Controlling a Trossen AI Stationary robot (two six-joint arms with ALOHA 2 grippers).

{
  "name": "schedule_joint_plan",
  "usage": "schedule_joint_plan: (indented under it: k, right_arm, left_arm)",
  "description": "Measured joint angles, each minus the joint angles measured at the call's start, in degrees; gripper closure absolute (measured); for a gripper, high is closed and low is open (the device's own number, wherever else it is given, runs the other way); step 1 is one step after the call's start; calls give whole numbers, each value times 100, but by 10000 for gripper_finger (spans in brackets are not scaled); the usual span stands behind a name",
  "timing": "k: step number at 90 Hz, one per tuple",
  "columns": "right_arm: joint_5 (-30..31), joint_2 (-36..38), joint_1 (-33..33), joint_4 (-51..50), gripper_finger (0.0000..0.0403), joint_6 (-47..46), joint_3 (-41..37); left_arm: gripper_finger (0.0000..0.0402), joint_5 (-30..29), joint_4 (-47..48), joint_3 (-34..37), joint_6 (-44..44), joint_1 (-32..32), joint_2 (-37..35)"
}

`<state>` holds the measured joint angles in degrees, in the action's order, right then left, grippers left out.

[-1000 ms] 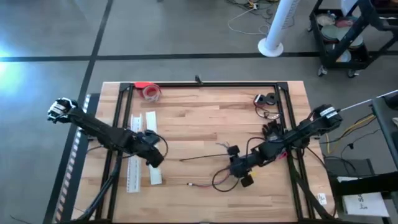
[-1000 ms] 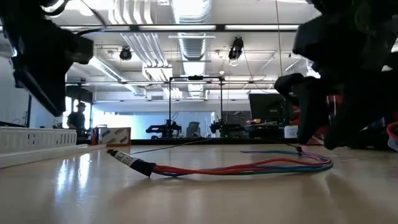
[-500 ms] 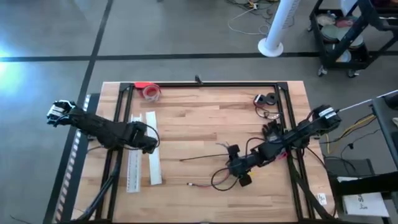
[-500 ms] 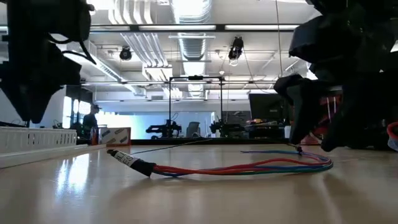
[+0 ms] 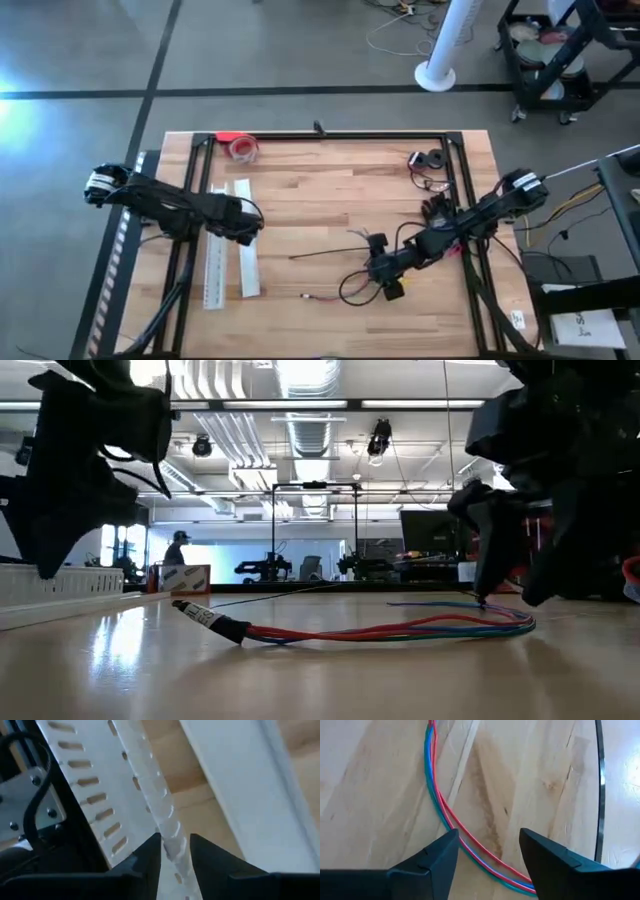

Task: Ziptie cables
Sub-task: Put the zip-tied cables into the white cable duct

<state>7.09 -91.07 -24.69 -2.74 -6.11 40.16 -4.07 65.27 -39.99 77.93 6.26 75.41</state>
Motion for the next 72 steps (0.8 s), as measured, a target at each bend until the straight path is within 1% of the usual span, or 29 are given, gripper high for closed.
schedule_joint_plan:
  k: [14, 30, 35, 44, 54, 61, 65, 72]
  right_arm:
    - [-1, 0, -27, -2, 203, -2, 0]
    - [-4, 0, -32, -2, 211, -38, 1]
    - [-28, 0, -34, -25, 215, -70, 0]
    - [-106, 0, -46, -37, 221, -83, 2]
    - [-106, -1, -46, -37, 230, -29, 2]
    - [-112, -51, -58, 8, 236, 108, 2]
    - [-177, -76, -59, -3, 239, 176, 2]
    - [-419, -151, -57, 54, 242, 349, 3]
  left_arm:
    - [341, -7, -176, -31, -294, -4, 252]
    - [393, -241, -221, -48, -541, -7, 322]
    - [396, -332, -225, -50, -566, -7, 302]
    - [399, -304, -27, -162, -682, -7, 264]
    - [400, -269, 354, -633, -954, -7, 194]
    - [400, -273, 532, -1122, -1260, -7, 147]
    - [400, -350, 534, -1423, -1513, 0, 131]
    - [401, -687, 467, -1977, -1962, 8, 130]
